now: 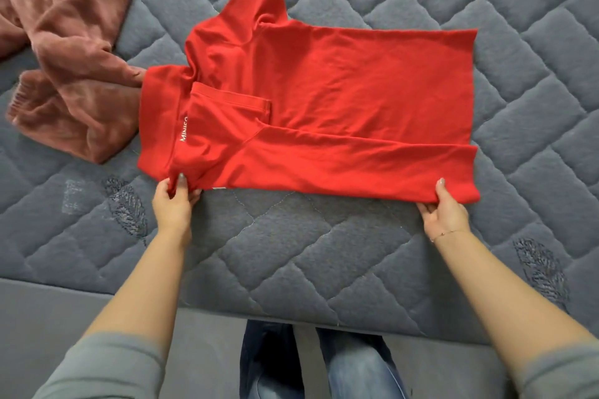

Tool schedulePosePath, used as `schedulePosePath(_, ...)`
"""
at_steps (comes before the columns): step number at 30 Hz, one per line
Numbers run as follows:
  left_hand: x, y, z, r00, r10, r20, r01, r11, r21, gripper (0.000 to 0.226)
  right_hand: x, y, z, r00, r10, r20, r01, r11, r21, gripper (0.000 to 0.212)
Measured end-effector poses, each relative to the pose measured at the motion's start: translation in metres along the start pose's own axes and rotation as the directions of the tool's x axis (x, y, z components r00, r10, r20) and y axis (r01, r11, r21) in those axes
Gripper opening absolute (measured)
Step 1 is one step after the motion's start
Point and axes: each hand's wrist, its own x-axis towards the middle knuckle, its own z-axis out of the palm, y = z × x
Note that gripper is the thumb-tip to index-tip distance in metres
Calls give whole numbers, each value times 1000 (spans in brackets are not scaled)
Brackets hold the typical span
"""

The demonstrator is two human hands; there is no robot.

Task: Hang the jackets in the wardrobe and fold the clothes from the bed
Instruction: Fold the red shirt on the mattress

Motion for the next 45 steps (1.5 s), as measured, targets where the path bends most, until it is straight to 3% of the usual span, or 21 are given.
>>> schedulePosePath(4, 0, -2, -30, 992, 54, -111, -39, 990, 139, 28, 2, -5, -23, 998, 29, -58, -25, 997, 70, 4)
schedulePosePath(7, -12, -11, -56, 990, 79, -121, -47, 968, 248, 32, -2, 1, -51, 992, 38, -118, -28, 996, 83, 17)
schedulePosePath(11, -41, -48, -81, 993, 29, -110, 13, 932, 363, 32, -15, 22, -91, 980, 68, -189, -62, 998, 33, 6)
schedulePosePath(16, -65, -62, -80, 995, -3, -96, 52, 863, 503, 34, -31, 46, -110, 982, 132, -132, -121, 989, 86, 10)
schedulePosePath(19, -70, -42, -70, 977, 181, -111, -73, 778, 624, 48, -37, 53, -104, 970, 119, -211, -103, 991, 85, 9)
schedulePosePath(22, -65, -15, -58, 920, 391, 39, -318, 681, 660, 46, -64, 67, -80, 934, 30, -357, -58, 996, -68, 15)
schedulePosePath(24, -52, 1, -45, 897, 411, 162, -418, 672, 612, 41, -88, 83, -52, 963, -108, -246, 47, 969, -244, 20)
schedulePosePath(26, -32, 15, -29, 905, 354, 237, -425, 707, 565, 40, -110, 98, -14, 976, -211, 61, 217, 880, -424, 16)
schedulePosePath(28, -12, 26, -15, 938, 223, 264, -332, 792, 511, 49, -120, 110, 31, 920, -220, 325, 366, 780, -508, 14)
schedulePosePath(30, 4, 31, -4, 946, 129, 296, -261, 847, 463, 51, -120, 119, 79, 855, -201, 478, 469, 693, -547, 29)
schedulePosePath(33, 17, 33, 4, 905, 198, 375, -375, 789, 487, 35, -114, 133, 133, 823, -137, 551, 531, 528, -662, 45)
schedulePosePath(37, 23, 44, 4, 814, 395, 425, -572, 673, 470, 20, -103, 139, 161, 851, -33, 524, 477, 465, -746, 37)
schedulePosePath(38, 21, 50, 5, 780, 436, 449, -617, 656, 436, 17, -102, 138, 162, 835, -41, 548, 505, 451, -736, 31)
schedulePosePath(40, 19, 58, 5, 715, 466, 521, -674, 657, 337, 12, -102, 134, 156, 774, -194, 602, 619, 426, -660, 21)
schedulePosePath(41, 17, 61, 3, 700, 442, 561, -661, 698, 275, 13, -106, 133, 151, 707, -315, 633, 705, 376, -601, 19)
schedulePosePath(43, 14, 59, -7, 679, 352, 645, -576, 799, 170, 21, -120, 134, 138, 494, -473, 729, 866, 190, -463, 25)
schedulePosePath(45, 12, 47, -25, 637, 279, 719, -513, 849, 125, 32, -133, 142, 122, 324, -439, 838, 936, 21, -351, 28)
